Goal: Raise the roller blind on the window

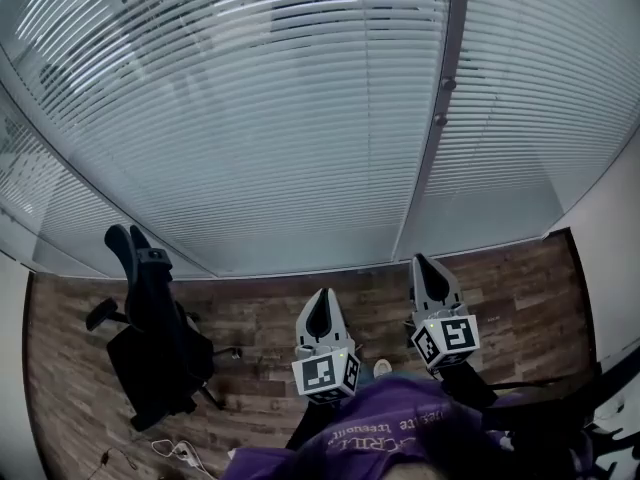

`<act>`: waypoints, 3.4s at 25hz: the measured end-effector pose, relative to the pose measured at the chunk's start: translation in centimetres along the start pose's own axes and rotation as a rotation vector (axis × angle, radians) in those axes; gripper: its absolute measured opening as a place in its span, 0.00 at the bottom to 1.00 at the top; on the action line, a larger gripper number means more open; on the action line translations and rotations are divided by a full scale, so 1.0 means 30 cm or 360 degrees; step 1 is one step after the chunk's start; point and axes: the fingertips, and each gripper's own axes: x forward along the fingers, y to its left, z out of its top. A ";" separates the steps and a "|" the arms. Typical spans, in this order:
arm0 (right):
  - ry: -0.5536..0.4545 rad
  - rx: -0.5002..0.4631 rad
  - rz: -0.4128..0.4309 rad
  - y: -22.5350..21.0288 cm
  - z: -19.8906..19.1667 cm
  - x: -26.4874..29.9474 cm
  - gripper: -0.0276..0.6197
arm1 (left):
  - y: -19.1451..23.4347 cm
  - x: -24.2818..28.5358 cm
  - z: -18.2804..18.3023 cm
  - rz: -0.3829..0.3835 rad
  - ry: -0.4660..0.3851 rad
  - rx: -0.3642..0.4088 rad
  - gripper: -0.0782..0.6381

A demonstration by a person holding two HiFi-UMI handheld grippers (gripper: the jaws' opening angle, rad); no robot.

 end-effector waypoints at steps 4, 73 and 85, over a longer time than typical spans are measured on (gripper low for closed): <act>-0.0013 0.0005 -0.0071 0.004 0.007 0.096 0.04 | 0.075 0.094 0.051 -0.0051 -0.0010 0.0013 0.11; -0.0036 -0.1400 -0.0588 -0.537 0.606 0.828 0.27 | 0.402 0.550 0.153 -0.0053 -0.0047 -0.0002 0.11; 0.0057 -0.1158 -0.0616 -0.565 0.596 0.838 0.24 | 0.396 0.553 0.148 -0.0040 -0.0052 -0.0004 0.11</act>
